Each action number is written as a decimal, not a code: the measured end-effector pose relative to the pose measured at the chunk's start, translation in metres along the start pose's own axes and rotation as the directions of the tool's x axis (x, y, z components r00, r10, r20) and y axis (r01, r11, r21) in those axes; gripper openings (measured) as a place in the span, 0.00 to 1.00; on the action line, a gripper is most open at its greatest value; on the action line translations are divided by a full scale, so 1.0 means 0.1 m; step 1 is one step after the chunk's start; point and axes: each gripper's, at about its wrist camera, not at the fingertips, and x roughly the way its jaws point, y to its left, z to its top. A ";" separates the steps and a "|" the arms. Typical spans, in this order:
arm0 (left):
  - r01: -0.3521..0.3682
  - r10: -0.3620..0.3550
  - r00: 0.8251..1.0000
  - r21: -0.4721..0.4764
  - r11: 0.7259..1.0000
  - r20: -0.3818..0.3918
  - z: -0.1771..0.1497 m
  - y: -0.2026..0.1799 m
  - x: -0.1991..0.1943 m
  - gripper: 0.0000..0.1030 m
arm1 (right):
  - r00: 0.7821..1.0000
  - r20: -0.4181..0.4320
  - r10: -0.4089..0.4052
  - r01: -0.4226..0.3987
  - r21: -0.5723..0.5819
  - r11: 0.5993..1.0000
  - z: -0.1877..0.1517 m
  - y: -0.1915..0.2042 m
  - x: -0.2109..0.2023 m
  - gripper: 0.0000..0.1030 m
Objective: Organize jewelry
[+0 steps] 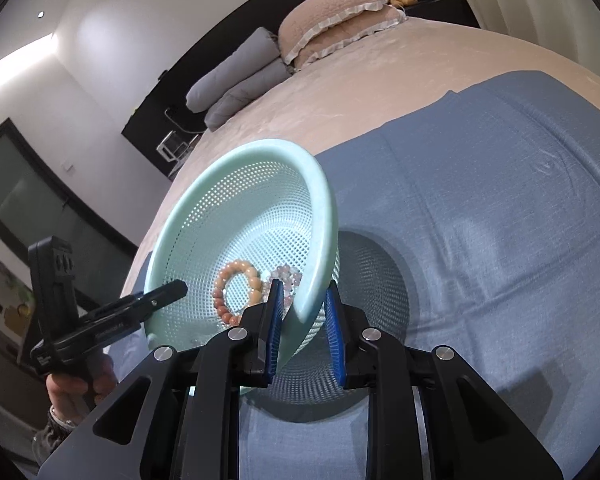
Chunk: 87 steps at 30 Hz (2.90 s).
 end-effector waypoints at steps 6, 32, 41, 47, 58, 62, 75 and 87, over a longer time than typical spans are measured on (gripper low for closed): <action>-0.031 0.031 0.999 -0.007 0.999 -0.028 -0.28 0.07 -0.23 0.28 | 0.999 -0.026 -0.046 0.045 -0.031 0.998 -0.31 0.19 -0.03 0.20; 0.006 -0.011 0.995 -0.048 0.999 -0.104 -0.74 0.25 -0.05 0.30 | 0.987 -0.112 -0.115 0.107 -0.080 0.991 -0.63 0.28 0.12 0.23; -0.061 0.062 0.998 -0.020 0.998 0.027 -0.73 0.17 -0.44 0.65 | 0.990 -0.024 -0.140 0.134 -0.177 0.975 -0.65 0.44 -0.08 0.62; -0.098 0.097 0.971 -0.007 0.995 0.217 -0.84 0.04 -1.00 0.92 | 0.988 0.122 -0.094 0.128 -0.308 0.943 -0.76 0.70 -0.45 0.83; -0.183 0.126 0.844 0.060 0.981 0.522 -1.63 -0.44 -1.78 0.94 | 0.917 0.398 0.010 0.225 -0.540 0.811 -1.58 1.21 -1.26 0.92; -0.149 0.105 0.820 0.033 0.988 0.563 -2.01 -0.55 -1.89 0.94 | 0.907 0.421 -0.009 0.267 -0.559 0.785 -1.95 1.29 -1.40 0.92; -0.134 0.083 0.813 0.046 0.990 0.576 -2.89 -0.79 -1.68 0.94 | 0.920 0.383 -0.083 0.237 -0.375 0.896 -2.44 0.91 -1.37 0.92; -0.226 0.206 0.853 -0.017 0.974 0.479 -2.88 -0.76 -1.56 0.94 | 0.922 0.368 -0.124 0.244 -0.299 0.922 -2.57 0.97 -1.46 0.92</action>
